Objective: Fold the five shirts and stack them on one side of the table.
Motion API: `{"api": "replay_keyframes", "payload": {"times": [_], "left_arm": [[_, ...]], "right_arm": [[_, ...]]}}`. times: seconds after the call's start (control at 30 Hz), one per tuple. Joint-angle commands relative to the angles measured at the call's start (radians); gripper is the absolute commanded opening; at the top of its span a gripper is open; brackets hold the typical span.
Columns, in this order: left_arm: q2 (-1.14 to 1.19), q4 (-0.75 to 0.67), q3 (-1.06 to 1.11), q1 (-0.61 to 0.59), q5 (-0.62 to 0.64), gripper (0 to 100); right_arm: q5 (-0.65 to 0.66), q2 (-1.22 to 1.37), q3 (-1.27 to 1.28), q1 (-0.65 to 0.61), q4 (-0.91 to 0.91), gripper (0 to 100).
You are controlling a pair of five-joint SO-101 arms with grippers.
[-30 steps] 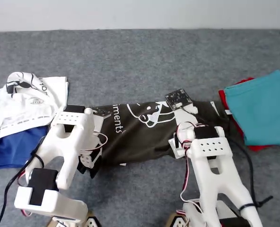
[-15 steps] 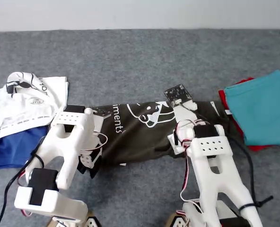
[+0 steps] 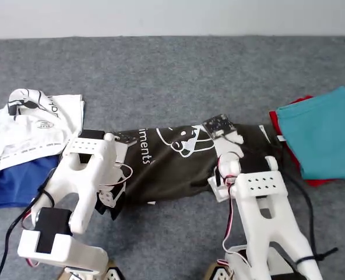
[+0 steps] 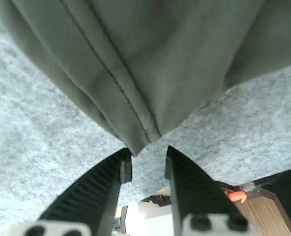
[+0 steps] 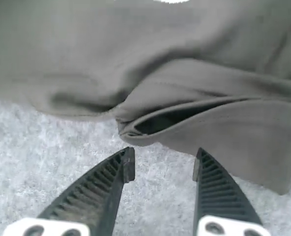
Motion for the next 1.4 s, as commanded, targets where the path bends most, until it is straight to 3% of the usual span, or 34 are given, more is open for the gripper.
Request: {"api": "replay_keyframes", "payload": {"times": [0.0,0.73,1.13,1.37], "left_arm": [[-0.034,-0.002,-0.001,0.005,0.003,12],[-0.032,-0.005,-0.001,0.003,0.003,12],[-0.041,-0.002,-0.12,-0.003,0.051,13],[-0.041,-0.002,-0.315,-0.005,0.106,13]], "right_arm": [[-0.003,-0.028,0.046,-0.001,-0.094,20.4],[-0.003,-0.016,0.276,0.001,-0.512,20.4],[-0.002,-0.03,0.31,0.001,-0.492,20.4],[0.0,-0.067,0.037,0.002,-0.229,20.7]]}}
